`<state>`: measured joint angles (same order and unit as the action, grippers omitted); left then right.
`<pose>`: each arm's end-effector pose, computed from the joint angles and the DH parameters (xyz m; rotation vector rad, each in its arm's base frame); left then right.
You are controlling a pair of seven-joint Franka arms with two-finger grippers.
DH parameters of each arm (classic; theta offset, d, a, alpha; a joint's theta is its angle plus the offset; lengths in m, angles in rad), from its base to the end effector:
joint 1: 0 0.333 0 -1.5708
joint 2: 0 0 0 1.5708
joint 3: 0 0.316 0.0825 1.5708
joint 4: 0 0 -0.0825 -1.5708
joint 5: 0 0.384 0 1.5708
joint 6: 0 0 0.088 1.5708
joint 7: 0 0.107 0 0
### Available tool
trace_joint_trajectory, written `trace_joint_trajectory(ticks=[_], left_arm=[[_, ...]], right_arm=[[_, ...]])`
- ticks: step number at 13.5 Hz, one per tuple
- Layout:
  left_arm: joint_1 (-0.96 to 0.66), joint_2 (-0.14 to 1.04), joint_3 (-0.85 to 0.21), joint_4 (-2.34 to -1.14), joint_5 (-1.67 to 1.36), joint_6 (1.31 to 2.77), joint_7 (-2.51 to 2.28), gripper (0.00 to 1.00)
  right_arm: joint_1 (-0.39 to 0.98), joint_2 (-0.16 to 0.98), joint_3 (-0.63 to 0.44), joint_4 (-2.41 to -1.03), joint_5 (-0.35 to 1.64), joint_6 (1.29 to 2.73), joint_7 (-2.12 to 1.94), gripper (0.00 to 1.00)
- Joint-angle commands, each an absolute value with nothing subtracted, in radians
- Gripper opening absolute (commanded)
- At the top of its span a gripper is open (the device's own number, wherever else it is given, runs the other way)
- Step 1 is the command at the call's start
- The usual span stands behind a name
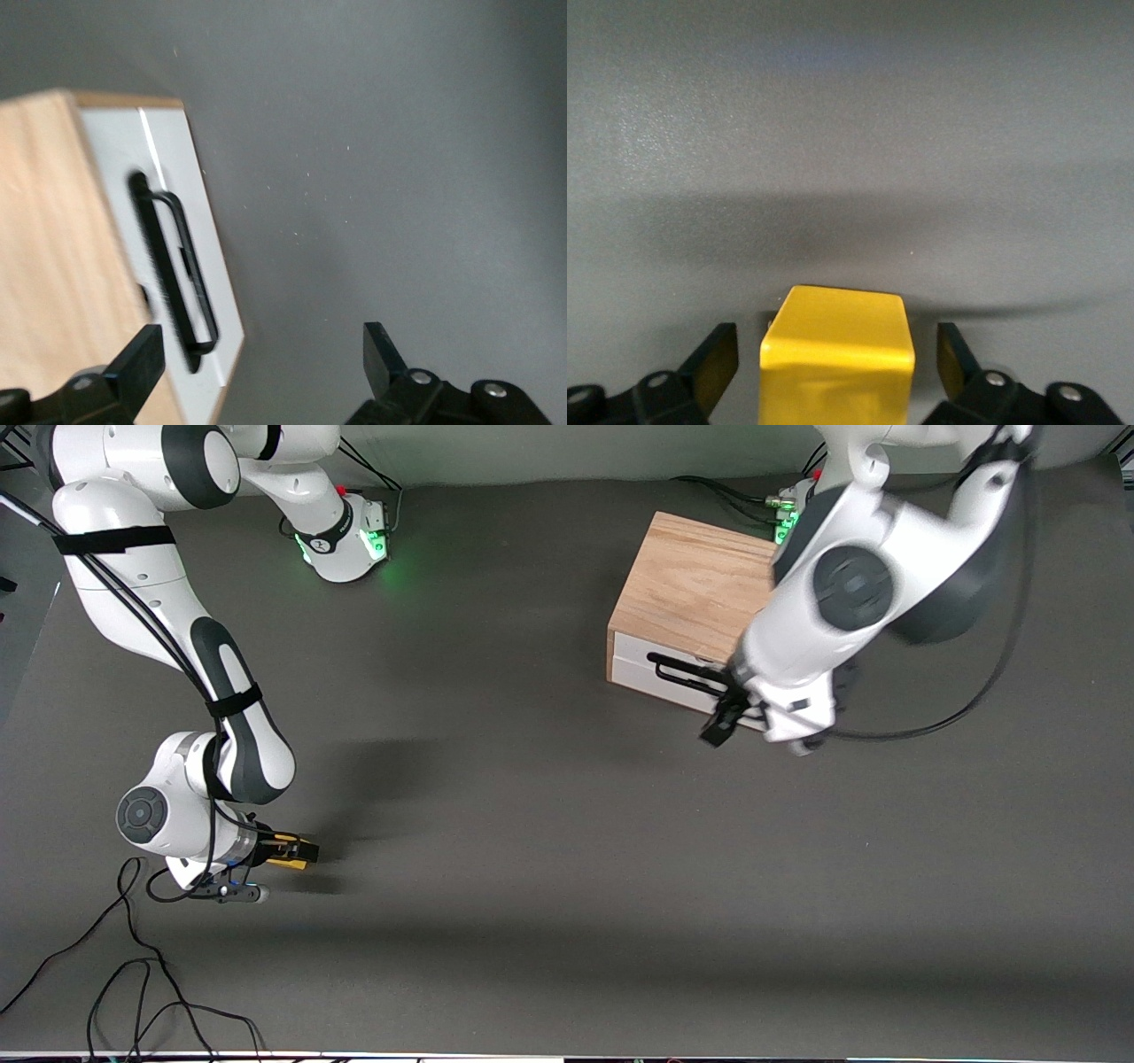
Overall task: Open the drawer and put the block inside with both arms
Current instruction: 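Hook the drawer handle with the left gripper while the right gripper lifts the cube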
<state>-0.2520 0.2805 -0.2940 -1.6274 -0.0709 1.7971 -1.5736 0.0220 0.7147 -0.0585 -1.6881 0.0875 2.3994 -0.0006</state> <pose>0.5446 -0.3183 0.4561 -2.6929 -1.5667 0.2788 0.6765 -0.0201 0.1827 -3.1179 0.1345 0.0017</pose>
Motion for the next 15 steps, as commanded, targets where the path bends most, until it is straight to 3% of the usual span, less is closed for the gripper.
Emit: trace_joint_trajectory(ticks=[1,2,3,8,15], left_arm=[[-0.272,0.324,-0.285,-1.64,-0.058,1.83,-1.628,1.0],[-0.27,0.336,-0.285,-1.647,-0.058,1.829,-1.631,1.0],[-0.267,0.354,-0.284,-1.664,-0.055,1.832,-1.631,1.0],[-0.265,0.368,-0.284,-1.787,-0.021,1.899,-1.635,1.0],[-0.265,0.356,-0.284,-1.897,-0.021,1.979,-1.666,1.0]], right_arm=[[0.028,0.681,-0.061,-1.721,0.106,2.413,-0.005,0.46],[0.028,0.681,-0.061,-1.721,0.106,2.411,-0.008,0.27],[0.028,0.681,-0.061,-1.718,0.104,2.41,-0.009,0.21],[0.028,0.648,-0.063,-1.675,0.098,2.367,-0.046,0.2],[0.031,0.451,-0.063,-1.444,0.055,1.818,-0.048,0.2]])
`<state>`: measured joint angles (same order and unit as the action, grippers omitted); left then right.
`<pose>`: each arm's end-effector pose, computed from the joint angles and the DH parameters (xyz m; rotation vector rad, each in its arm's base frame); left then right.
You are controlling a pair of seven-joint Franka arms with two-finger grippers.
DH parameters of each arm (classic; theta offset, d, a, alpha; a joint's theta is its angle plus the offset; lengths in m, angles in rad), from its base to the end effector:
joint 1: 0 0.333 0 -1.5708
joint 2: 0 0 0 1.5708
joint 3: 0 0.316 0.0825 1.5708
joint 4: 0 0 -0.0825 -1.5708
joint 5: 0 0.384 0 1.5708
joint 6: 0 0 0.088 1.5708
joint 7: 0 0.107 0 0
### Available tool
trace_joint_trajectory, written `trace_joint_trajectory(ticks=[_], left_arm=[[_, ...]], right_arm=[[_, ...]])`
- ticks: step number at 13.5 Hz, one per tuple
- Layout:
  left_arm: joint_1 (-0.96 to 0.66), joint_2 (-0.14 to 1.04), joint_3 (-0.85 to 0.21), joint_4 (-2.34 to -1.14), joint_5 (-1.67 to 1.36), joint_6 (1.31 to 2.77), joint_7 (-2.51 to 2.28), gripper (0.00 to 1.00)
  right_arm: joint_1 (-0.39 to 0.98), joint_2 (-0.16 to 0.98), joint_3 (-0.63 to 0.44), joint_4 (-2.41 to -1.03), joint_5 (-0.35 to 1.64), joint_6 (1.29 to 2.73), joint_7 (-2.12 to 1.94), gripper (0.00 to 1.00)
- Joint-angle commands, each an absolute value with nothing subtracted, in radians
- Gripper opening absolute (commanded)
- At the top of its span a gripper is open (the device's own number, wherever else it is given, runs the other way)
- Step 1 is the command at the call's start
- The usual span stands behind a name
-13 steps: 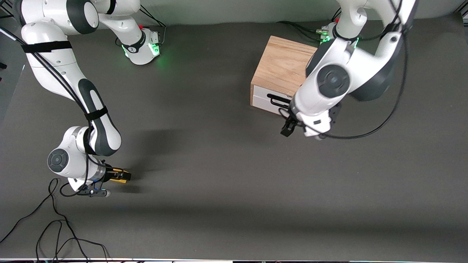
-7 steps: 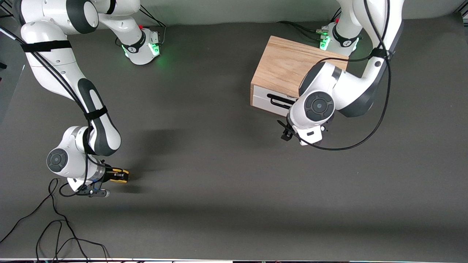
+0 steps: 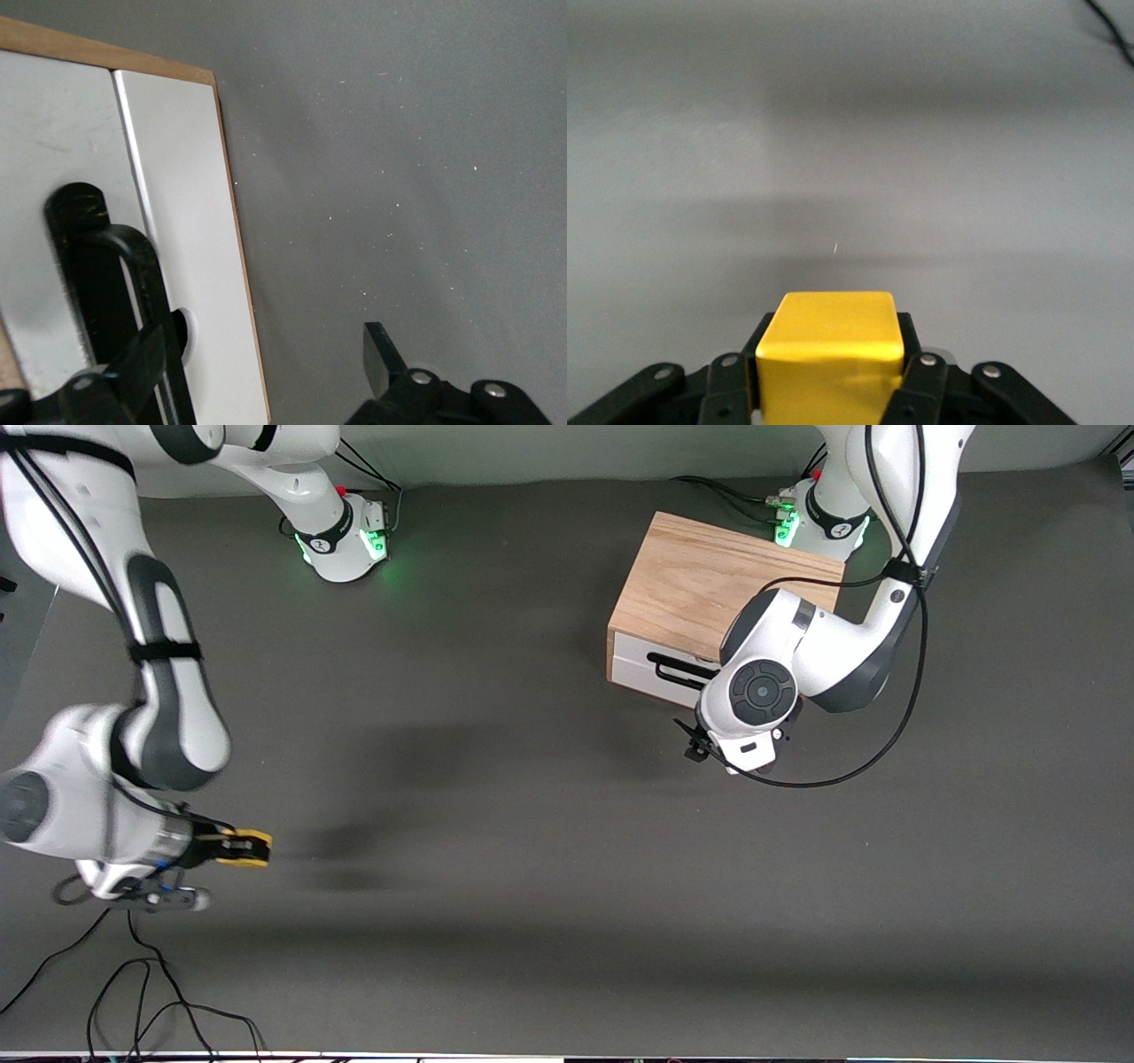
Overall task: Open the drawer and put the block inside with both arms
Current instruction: 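Hook the drawer handle with the left gripper while the right gripper lifts the cube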
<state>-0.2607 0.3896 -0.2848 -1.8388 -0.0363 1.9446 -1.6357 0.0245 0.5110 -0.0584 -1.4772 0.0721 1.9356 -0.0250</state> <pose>0.5214 -0.3083 0.3063 -2.5004 -1.5569 0.3697 0.6932 -0.0121 0.3771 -3.1008 0.0460 0.0782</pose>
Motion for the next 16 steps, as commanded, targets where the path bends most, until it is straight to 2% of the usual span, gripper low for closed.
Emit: trace_joint_trajectory(ticks=[1,6,11,13,16], left_arm=[[-0.265,0.356,-0.284,-1.904,-0.02,1.98,-1.666,1.0],[-0.273,0.367,-0.284,-1.908,-0.02,2.003,-1.67,1.0],[-0.285,0.356,-0.285,-1.876,-0.02,1.956,-1.707,1.0],[-0.288,0.356,-0.285,-1.852,-0.02,1.933,-1.707,1.0],[-0.285,0.357,-0.285,-1.847,-0.02,1.928,-1.707,1.0]], right_arm=[[0.031,0.416,-0.063,-1.436,0.052,1.769,-0.049,0.2],[0.051,0.217,-0.064,-1.48,0.014,1.6,-0.041,0.19],[0.051,0.055,-0.071,-1.652,0.012,1.632,-0.032,0.16],[0.051,0.003,-0.071,-1.751,0.008,1.715,-0.031,0.16],[0.051,0.012,-0.071,-1.772,0.008,1.742,-0.008,0.14]])
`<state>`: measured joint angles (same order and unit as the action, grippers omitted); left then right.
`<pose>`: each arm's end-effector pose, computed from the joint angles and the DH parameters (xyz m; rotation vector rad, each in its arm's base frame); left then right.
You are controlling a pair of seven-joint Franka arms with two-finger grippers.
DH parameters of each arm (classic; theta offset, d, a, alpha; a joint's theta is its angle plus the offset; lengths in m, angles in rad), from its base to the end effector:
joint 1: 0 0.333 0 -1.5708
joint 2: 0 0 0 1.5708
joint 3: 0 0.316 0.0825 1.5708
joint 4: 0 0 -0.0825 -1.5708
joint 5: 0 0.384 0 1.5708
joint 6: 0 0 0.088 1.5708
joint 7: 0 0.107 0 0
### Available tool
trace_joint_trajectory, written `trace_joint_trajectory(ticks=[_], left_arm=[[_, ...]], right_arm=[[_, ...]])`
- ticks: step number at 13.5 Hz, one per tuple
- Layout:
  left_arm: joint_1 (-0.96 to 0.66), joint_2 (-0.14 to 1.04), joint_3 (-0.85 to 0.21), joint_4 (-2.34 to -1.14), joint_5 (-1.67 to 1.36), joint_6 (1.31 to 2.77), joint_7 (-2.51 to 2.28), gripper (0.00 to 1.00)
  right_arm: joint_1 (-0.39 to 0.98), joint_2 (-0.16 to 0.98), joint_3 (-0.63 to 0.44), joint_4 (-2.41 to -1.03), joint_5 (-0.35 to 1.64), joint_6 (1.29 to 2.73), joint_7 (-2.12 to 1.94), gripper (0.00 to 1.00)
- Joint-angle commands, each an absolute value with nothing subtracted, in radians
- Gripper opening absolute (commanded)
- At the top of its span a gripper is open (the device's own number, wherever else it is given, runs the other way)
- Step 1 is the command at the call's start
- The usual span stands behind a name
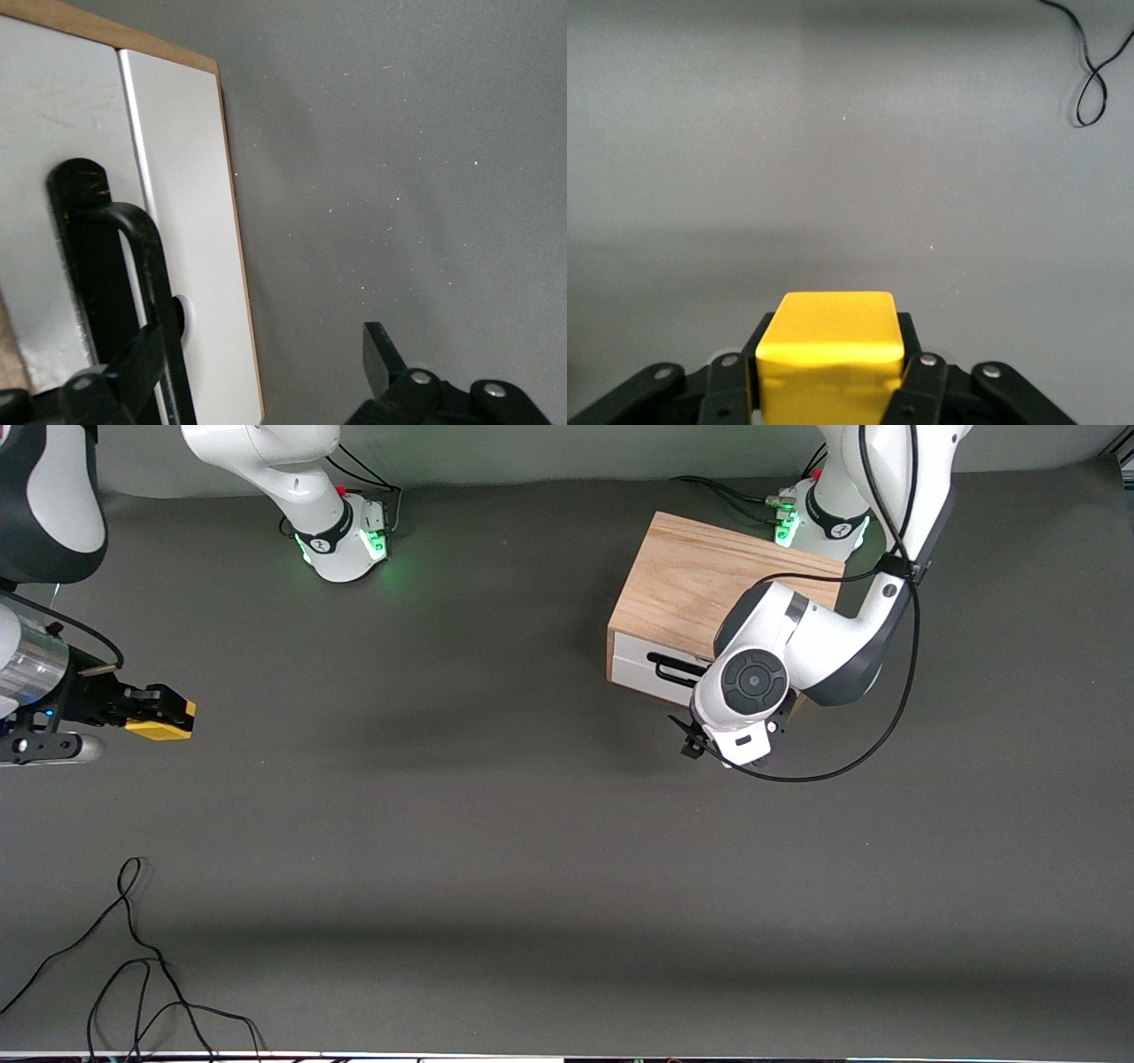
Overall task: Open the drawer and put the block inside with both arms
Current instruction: 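Hook the drawer handle with the left gripper while the right gripper lifts the cube, then pull the drawer handle outward with the left gripper to open the drawer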
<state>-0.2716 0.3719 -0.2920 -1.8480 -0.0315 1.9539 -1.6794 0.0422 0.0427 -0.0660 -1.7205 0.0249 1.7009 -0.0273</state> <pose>0.5150 -0.3168 0.3137 -2.4898 -1.5906 0.3419 0.5697 -0.0106 0.5405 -3.1168 0.0008 0.0961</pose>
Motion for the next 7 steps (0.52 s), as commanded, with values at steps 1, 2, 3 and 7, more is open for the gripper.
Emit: trace_joint_trajectory(ticks=[1,2,3,7], left_arm=[[-0.284,0.357,-0.284,-1.847,-0.02,1.927,-1.707,1.0],[-0.284,0.357,-0.284,-1.847,-0.017,1.925,-1.707,1.0],[-0.284,0.359,-0.284,-1.848,-0.014,1.922,-1.706,1.0],[-0.282,0.367,-0.284,-1.858,-0.002,1.917,-1.707,1.0]], right_arm=[[0.051,0.012,-0.071,-1.791,0.008,1.761,-0.008,0.14],[0.051,0.011,-0.071,-1.795,0.008,1.767,-0.006,0.14],[0.051,0.011,-0.071,-1.792,0.008,1.767,-0.006,0.14],[0.051,0.012,-0.072,-1.789,0.008,1.77,-0.005,0.14]])
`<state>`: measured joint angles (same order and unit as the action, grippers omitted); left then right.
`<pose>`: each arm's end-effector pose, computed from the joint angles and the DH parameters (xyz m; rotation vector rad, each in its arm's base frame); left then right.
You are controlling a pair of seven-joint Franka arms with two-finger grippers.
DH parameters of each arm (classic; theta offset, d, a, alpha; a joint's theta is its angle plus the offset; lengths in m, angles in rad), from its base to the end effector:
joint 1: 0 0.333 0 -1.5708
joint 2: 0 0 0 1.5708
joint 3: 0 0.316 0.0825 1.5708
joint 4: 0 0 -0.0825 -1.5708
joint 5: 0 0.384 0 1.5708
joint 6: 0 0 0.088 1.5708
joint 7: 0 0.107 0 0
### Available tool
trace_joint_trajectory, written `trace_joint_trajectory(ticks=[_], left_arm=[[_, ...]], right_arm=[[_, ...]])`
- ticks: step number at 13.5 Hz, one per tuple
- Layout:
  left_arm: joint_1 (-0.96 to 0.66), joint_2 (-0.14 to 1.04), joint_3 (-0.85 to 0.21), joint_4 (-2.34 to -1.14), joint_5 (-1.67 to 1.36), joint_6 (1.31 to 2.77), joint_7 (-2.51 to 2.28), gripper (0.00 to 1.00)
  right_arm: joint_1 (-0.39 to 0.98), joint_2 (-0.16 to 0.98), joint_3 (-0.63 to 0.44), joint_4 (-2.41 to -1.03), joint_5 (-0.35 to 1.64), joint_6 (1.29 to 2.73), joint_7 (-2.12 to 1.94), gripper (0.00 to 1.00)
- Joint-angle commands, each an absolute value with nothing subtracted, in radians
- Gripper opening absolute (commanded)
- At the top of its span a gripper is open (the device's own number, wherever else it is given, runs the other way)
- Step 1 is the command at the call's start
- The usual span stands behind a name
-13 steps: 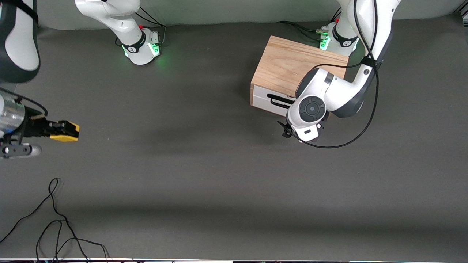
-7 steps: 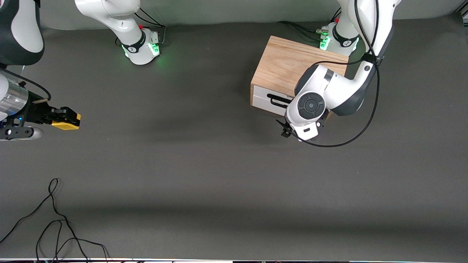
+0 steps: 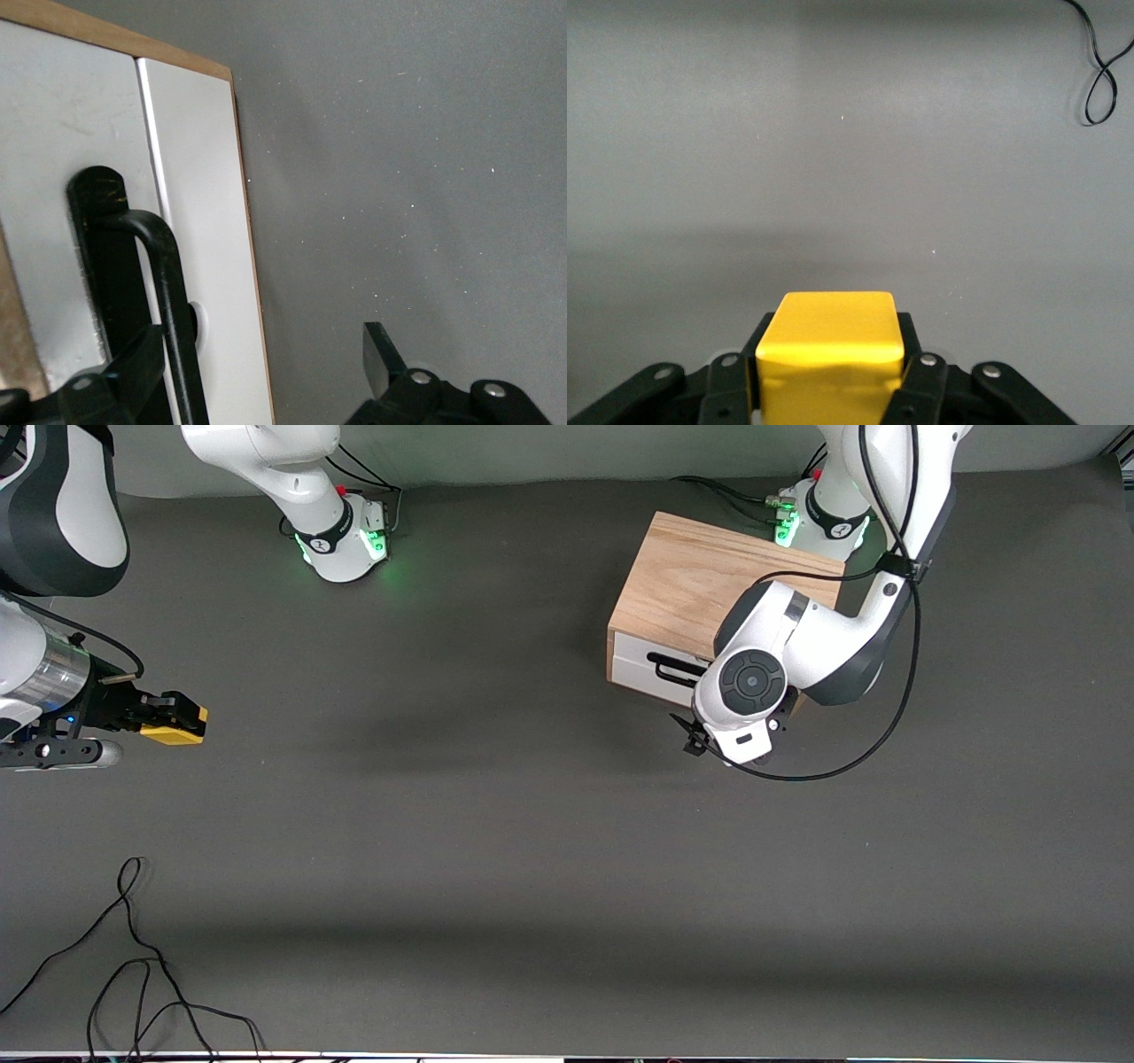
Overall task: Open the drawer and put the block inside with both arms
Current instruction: 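Pull the drawer handle outward with the left gripper to open the drawer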
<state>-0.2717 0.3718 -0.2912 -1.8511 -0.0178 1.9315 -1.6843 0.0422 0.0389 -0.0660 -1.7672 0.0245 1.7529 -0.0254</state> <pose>0.5123 -0.3140 0.3111 -2.4682 -1.5721 0.3384 0.5695 -0.0108 0.5248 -3.1178 0.0054 0.0820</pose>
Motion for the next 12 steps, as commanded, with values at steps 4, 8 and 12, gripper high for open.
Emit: trace_joint_trajectory(ticks=[4,8,12], left_arm=[[-0.279,0.402,-0.282,-1.855,0.021,1.939,-1.707,1.0],[-0.285,0.433,-0.282,-1.852,0.043,1.98,-1.709,1.0],[-0.284,0.44,-0.282,-1.844,0.043,2.048,-1.709,1.0]], right_arm=[[0.051,0.011,-0.071,-1.792,-0.014,1.769,0.052,0.14],[0.049,0.011,-0.072,-1.792,-0.015,1.766,0.06,0.14],[0.051,0.011,-0.071,-1.79,-0.015,1.761,0.058,0.14]])
